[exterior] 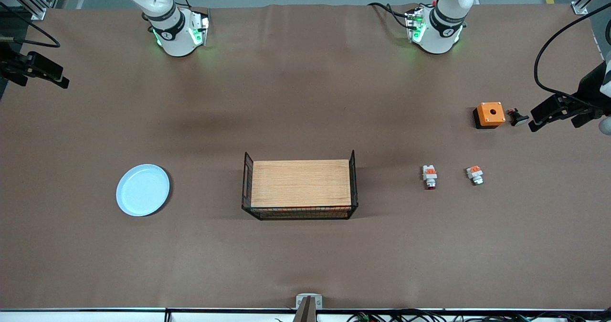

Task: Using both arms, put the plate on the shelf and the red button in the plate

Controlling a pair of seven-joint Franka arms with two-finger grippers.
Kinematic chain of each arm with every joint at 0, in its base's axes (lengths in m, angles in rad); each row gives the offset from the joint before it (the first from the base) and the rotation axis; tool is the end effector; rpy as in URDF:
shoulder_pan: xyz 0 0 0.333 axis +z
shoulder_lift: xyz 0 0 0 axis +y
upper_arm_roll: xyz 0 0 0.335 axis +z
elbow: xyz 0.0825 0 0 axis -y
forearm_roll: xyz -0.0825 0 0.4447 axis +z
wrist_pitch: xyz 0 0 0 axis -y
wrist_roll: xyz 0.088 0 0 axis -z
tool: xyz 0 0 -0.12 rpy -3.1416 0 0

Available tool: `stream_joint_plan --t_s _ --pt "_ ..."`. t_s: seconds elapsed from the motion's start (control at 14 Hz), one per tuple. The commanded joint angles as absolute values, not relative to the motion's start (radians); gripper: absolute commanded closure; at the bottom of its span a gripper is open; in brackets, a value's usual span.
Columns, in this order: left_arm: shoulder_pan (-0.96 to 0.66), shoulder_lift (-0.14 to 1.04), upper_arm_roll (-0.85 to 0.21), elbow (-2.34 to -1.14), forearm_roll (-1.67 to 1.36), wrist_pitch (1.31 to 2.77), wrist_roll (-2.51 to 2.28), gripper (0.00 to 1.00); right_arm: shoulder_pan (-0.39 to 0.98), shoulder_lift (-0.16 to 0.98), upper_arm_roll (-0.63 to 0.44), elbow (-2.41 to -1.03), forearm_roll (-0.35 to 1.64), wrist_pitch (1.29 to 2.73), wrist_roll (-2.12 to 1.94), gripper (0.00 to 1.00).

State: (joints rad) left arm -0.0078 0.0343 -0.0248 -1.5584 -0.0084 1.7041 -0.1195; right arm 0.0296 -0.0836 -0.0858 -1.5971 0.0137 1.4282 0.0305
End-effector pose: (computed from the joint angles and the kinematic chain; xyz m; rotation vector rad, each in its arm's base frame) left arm 0.6408 -0.0215 0.6283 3.1162 0.1366 0.1723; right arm 0.5701 -0.0324 0.6543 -3.1141 0.1320 0.1331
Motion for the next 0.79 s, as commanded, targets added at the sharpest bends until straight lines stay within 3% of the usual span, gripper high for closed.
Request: stream_joint_plan --t_s 0.0,0.72 --pt "-0.006 0.04 -0.026 -1.548 -0.012 1.683 -0.112 0.0 0.037 -0.09 -0.091 -1.614 0.005 1.436 0.035 0.0" --pt "-0.009 0.06 -0.028 -1.578 -0.032 1.655 -0.135 0.0 0.034 -0.138 -0.091 -1.687 0.011 1.473 0.037 0.0"
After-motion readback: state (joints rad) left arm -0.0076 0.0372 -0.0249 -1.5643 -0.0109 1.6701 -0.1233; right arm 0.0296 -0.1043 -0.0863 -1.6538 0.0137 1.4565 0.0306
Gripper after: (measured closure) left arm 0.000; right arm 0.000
